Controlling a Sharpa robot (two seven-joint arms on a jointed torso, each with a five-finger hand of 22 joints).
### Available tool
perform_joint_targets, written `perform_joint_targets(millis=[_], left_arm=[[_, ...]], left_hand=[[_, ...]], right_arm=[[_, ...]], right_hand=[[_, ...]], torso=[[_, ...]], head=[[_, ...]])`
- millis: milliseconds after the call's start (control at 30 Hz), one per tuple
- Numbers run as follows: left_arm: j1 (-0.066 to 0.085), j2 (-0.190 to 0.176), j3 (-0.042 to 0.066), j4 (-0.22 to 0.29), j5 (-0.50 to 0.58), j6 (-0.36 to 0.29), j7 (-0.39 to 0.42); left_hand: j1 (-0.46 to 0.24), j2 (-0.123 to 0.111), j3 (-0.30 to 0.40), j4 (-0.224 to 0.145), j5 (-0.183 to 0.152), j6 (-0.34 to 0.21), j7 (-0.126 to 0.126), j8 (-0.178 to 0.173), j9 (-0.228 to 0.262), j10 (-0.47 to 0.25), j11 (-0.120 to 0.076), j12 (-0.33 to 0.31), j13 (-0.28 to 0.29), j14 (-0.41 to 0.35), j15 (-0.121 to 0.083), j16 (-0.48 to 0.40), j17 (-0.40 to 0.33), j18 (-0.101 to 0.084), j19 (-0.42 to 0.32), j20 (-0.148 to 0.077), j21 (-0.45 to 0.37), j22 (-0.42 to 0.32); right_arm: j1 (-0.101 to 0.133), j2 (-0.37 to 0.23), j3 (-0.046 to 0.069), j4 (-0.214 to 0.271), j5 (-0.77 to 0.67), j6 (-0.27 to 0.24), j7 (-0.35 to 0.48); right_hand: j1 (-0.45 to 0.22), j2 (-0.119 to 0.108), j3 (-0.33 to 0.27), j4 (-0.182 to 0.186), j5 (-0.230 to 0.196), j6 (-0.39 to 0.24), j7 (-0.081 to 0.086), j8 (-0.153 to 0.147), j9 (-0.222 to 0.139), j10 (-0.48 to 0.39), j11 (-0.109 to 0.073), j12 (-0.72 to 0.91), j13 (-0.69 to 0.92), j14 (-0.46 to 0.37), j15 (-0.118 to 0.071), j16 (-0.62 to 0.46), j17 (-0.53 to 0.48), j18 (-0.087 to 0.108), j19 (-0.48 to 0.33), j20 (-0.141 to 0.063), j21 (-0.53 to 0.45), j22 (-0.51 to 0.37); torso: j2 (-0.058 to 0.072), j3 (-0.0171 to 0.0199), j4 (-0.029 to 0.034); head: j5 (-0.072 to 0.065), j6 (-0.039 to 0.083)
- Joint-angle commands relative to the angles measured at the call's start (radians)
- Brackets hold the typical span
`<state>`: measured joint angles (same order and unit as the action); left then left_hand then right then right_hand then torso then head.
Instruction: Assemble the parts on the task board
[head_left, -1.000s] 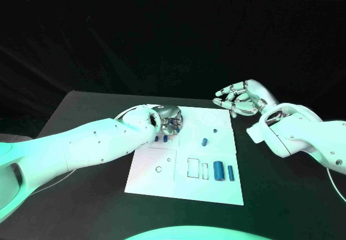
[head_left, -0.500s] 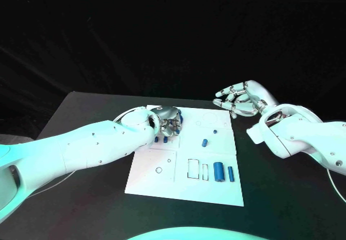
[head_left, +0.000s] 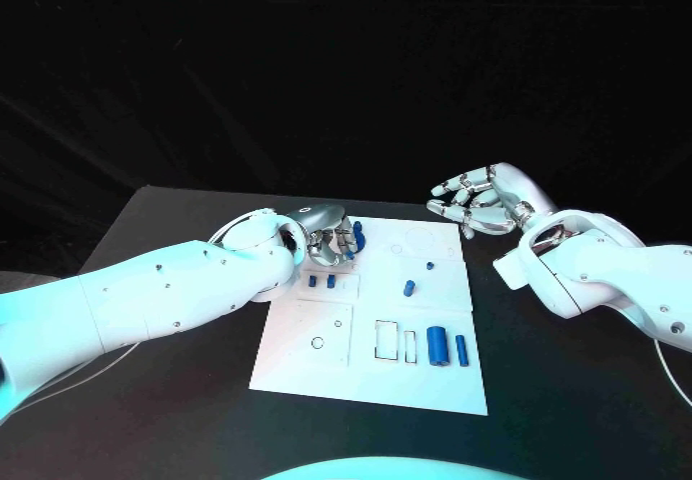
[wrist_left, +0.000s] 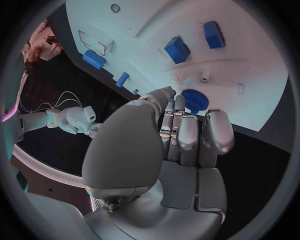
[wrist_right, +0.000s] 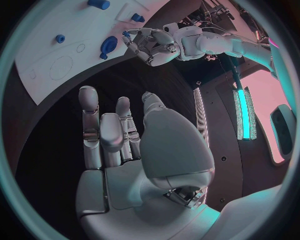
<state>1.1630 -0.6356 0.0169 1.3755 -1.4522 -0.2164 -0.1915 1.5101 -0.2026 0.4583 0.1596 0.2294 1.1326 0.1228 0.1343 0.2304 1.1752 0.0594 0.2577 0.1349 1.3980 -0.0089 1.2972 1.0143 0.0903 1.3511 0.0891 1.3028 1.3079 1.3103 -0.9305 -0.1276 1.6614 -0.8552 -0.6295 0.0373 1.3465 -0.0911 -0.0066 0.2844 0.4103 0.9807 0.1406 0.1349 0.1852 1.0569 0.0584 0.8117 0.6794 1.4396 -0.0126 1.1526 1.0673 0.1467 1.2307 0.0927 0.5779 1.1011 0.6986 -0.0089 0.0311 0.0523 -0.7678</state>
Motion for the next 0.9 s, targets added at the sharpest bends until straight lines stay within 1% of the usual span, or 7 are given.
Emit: perform_joint_targets(millis=[33,200,367,500,600,767,900], left_arm=[[0.005,-0.02,0.004,0.021,0.042,0.007,-0.003],[0.008,-0.047,0.006,0.026,0.053,0.031,-0.015],[0.009,-0.058,0.006,0.012,0.065,0.047,-0.019],[0.009,-0.062,0.006,0.007,0.07,0.054,-0.021],[0.009,-0.065,0.006,0.004,0.072,0.061,-0.023],[0.009,-0.065,0.005,-0.001,0.075,0.071,-0.027],[0.008,-0.059,0.005,-0.009,0.076,0.079,-0.029]], left_hand=[[-0.012,0.0,-0.002,-0.007,-0.001,0.008,-0.002,0.002,0.001,0.011,-0.001,-0.005,0.001,0.008,-0.002,0.006,0.001,-0.013,0.01,-0.002,0.007,0.035],[-0.014,0.0,-0.002,-0.008,-0.001,0.01,-0.002,0.002,0.001,0.014,-0.001,-0.006,0.001,0.009,-0.002,0.006,-0.001,-0.013,0.011,-0.002,0.008,0.036],[-0.016,-0.001,-0.003,-0.007,-0.001,0.011,-0.003,0.001,0.001,0.015,-0.002,-0.008,0.001,0.01,-0.003,0.006,-0.001,-0.014,0.012,-0.002,0.01,0.038],[-0.017,-0.001,-0.004,-0.007,-0.001,0.012,-0.003,0.001,0.001,0.016,-0.002,-0.008,0.002,0.01,-0.003,0.006,-0.001,-0.014,0.013,-0.002,0.011,0.039],[-0.018,-0.001,-0.004,-0.007,-0.001,0.012,-0.003,0.001,0.0,0.017,-0.002,-0.009,0.002,0.01,-0.003,0.006,-0.001,-0.015,0.015,-0.003,0.013,0.04],[-0.018,-0.001,-0.004,-0.007,-0.001,0.013,-0.003,0.001,0.0,0.018,-0.002,-0.009,0.002,0.011,-0.003,0.007,0.002,-0.015,0.015,-0.003,0.013,0.041],[-0.018,-0.001,-0.004,-0.007,-0.001,0.013,-0.003,0.001,0.0,0.018,-0.002,-0.009,0.002,0.011,-0.003,0.008,0.002,-0.015,0.015,-0.003,0.013,0.041]], right_arm=[[-0.001,-0.001,0.0,0.0,-0.007,0.009,0.007],[-0.001,-0.003,0.0,0.0,-0.007,0.01,0.005],[-0.001,-0.003,0.0,-0.001,-0.007,0.01,0.005],[-0.001,-0.003,0.0,0.0,-0.007,0.009,0.005],[-0.001,-0.003,0.0,0.0,-0.007,0.009,0.005],[-0.001,-0.004,0.0,0.001,-0.007,0.008,0.006],[-0.001,-0.004,0.0,0.003,-0.007,0.008,0.007]], right_hand=[[0.003,0.003,0.004,0.0,0.006,0.002,-0.002,0.005,0.002,-0.006,-0.003,-0.006,-0.002,-0.002,-0.004,-0.004,0.001,0.016,0.008,-0.001,-0.004,-0.001],[0.003,0.003,0.004,0.0,0.006,0.002,-0.002,0.005,0.002,-0.006,-0.003,-0.006,-0.002,-0.002,-0.004,-0.004,0.001,0.016,0.008,-0.001,-0.004,-0.001],[0.003,0.003,0.004,0.0,0.006,0.002,-0.002,0.005,0.002,-0.006,-0.003,-0.006,-0.002,-0.002,-0.004,-0.004,0.001,0.016,0.008,-0.001,-0.004,-0.001],[0.003,0.003,0.004,0.0,0.006,0.002,-0.002,0.005,0.002,-0.006,-0.003,-0.006,-0.002,-0.002,-0.004,-0.004,0.001,0.016,0.008,-0.001,-0.004,-0.001],[0.003,0.003,0.004,0.0,0.006,0.002,-0.002,0.005,0.002,-0.006,-0.003,-0.006,-0.002,-0.002,-0.004,-0.004,0.001,0.016,0.008,-0.001,-0.004,-0.001],[0.003,0.003,0.004,0.0,0.006,0.002,-0.002,0.005,0.002,-0.006,-0.003,-0.006,-0.002,-0.002,-0.004,-0.004,0.001,0.016,0.008,-0.001,-0.004,-0.001],[0.003,0.003,0.004,0.0,0.006,0.002,-0.002,0.005,0.002,-0.006,-0.003,-0.006,-0.002,-0.002,-0.004,-0.004,0.001,0.016,0.008,-0.001,-0.004,-0.001]], torso=[[-0.002,0.0011,0.0018],[-0.002,0.0014,0.0022],[-0.002,0.0016,0.0016],[0.0,0.0008,-0.0003],[-0.001,0.0013,0.0002],[-0.001,0.0012,0.0016],[-0.001,0.0011,0.0014]], head=[[0.001,0.001],[0.0,0.001],[0.001,0.002],[0.001,0.003],[0.0,0.002],[0.001,0.0],[0.002,0.0]])
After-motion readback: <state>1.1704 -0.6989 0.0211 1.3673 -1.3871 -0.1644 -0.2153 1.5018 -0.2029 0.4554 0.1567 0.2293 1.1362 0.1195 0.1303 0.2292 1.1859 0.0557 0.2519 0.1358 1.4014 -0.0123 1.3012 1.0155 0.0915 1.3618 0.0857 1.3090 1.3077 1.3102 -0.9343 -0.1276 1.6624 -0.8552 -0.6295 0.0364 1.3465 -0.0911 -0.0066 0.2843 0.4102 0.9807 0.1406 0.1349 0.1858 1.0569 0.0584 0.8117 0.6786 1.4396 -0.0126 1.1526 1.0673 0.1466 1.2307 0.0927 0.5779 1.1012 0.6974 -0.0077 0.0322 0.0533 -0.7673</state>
